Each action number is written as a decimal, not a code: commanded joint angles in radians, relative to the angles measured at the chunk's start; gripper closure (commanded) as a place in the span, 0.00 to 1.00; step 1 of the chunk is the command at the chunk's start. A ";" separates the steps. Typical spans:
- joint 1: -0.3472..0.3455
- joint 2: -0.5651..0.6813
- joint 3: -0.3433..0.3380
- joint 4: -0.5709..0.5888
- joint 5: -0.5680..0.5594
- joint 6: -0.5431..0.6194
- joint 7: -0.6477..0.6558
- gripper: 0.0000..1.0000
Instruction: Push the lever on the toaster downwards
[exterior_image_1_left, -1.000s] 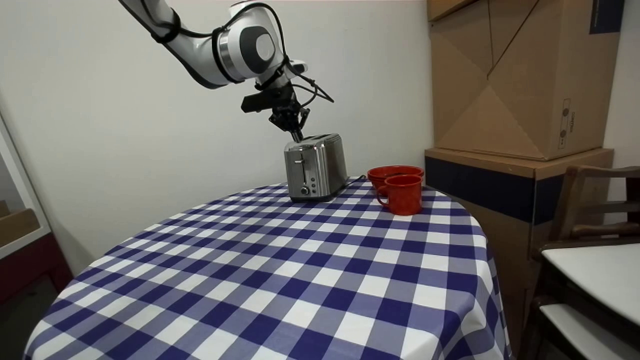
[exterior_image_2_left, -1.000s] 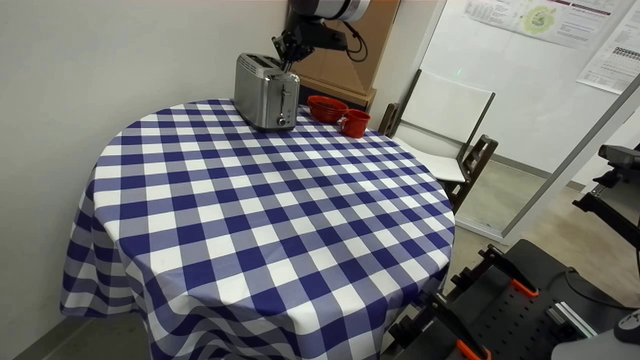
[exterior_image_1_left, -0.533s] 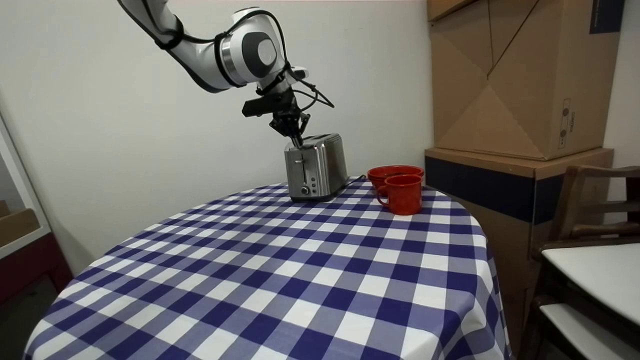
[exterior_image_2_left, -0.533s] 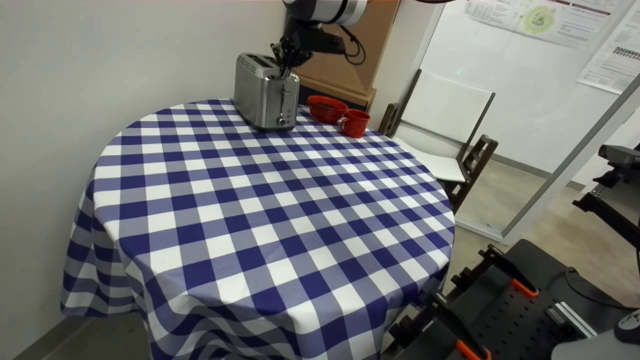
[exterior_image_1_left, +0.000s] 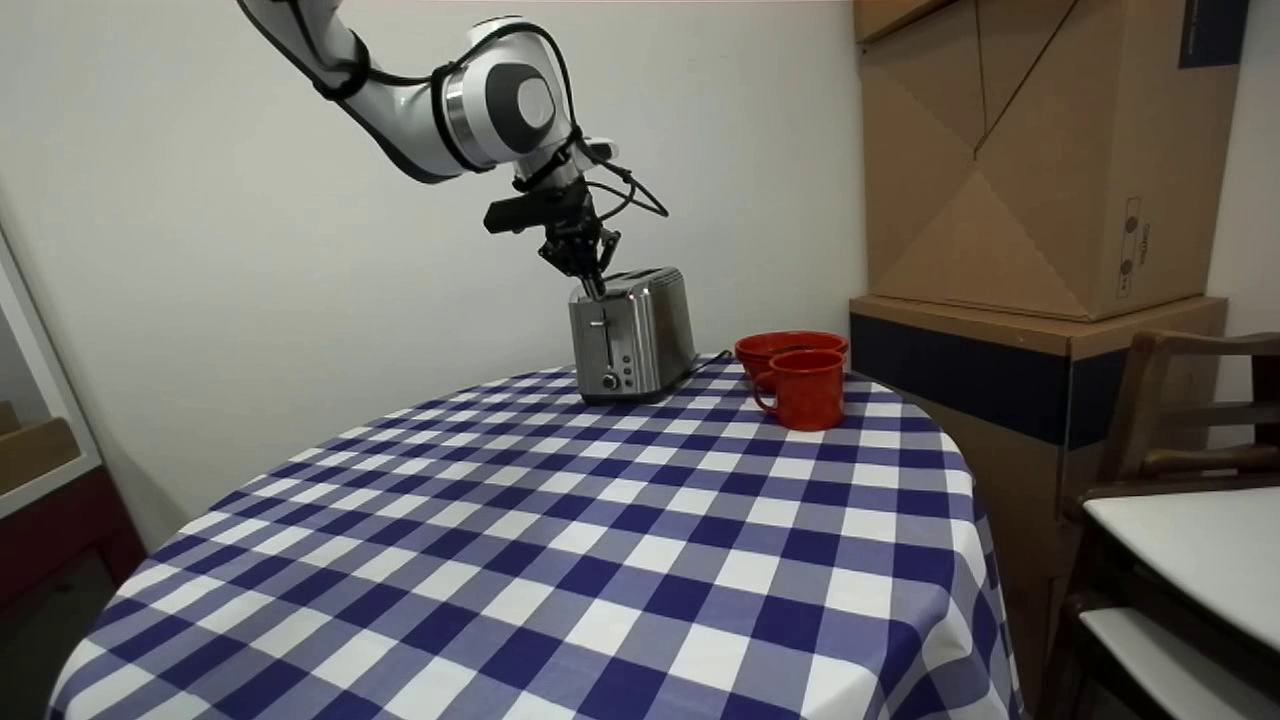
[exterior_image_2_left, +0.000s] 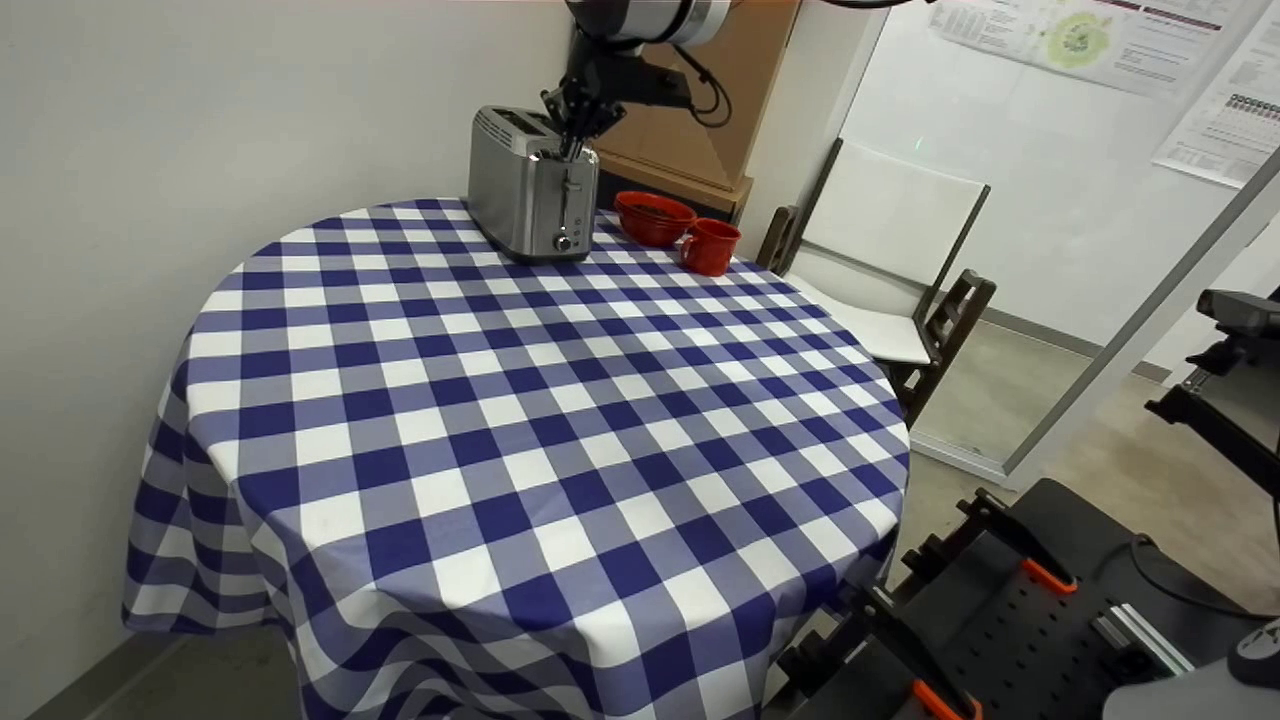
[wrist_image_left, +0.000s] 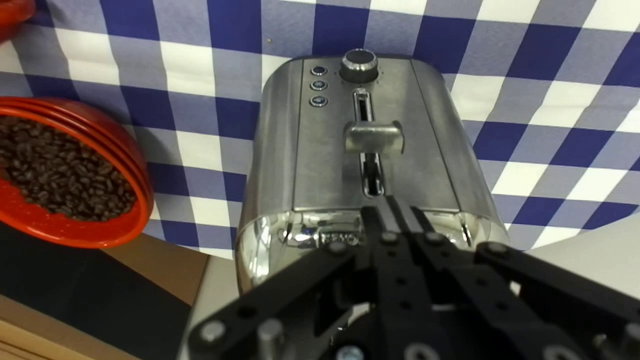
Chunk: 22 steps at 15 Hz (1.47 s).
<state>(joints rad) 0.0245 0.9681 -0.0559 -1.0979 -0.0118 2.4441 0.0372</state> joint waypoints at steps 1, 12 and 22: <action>-0.002 0.066 -0.001 0.054 -0.020 -0.017 0.000 0.99; -0.012 0.207 -0.003 0.158 -0.019 -0.047 -0.006 0.99; -0.019 0.223 0.020 0.225 0.000 -0.136 -0.011 0.99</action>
<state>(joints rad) 0.0177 1.1520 -0.0591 -0.9439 -0.0200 2.3557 0.0237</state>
